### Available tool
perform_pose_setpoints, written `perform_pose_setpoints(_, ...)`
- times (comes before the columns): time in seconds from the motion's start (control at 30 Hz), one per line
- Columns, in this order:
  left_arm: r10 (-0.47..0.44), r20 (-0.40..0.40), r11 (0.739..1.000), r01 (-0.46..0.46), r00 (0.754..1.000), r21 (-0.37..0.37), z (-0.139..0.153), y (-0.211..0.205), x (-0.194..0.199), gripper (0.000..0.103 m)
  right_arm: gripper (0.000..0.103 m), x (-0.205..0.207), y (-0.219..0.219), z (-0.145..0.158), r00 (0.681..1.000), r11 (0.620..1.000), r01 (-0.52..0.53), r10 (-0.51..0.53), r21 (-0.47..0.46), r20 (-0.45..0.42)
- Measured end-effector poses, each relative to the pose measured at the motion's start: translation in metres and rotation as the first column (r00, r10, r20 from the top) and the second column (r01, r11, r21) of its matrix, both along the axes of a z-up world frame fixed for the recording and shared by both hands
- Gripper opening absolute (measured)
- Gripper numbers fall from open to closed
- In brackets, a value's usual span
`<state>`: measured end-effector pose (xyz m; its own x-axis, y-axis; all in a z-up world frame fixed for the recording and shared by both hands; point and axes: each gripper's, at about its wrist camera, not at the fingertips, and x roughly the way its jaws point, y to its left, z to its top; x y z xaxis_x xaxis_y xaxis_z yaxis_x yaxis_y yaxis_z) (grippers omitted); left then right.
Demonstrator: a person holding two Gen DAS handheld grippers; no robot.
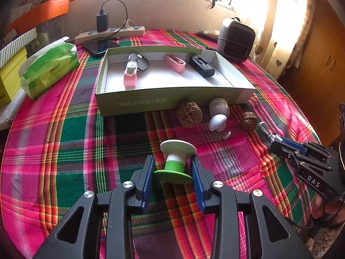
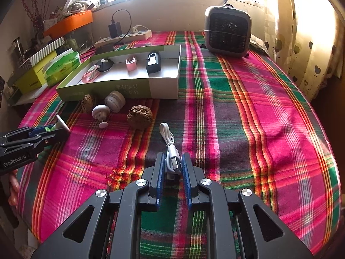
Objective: Organize objects
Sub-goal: 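Lift and carry the spool and cable over the white box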
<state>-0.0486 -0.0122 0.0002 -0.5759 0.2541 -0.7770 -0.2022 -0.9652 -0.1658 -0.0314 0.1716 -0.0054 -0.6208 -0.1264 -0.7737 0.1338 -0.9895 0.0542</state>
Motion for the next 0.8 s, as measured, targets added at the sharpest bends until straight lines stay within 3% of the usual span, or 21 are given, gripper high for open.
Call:
perform_pose_setpoints(0.5,0.018,-0.009,0.999,-0.018,1.000,-0.029,-0.0006,0.0054,-0.0058,0.033,0.020,-0.0084,-0.0091,-0.0015,0.999,0.999,-0.022,0.023,0.048,-0.026)
perform_pose_setpoints(0.8,0.022,-0.009,0.999,-0.022,1.000,-0.027,-0.0003,0.0043,-0.0059,0.032,0.016,-0.0079,-0.0090,-0.0014,1.000,1.000,-0.010,0.011,0.026,-0.030)
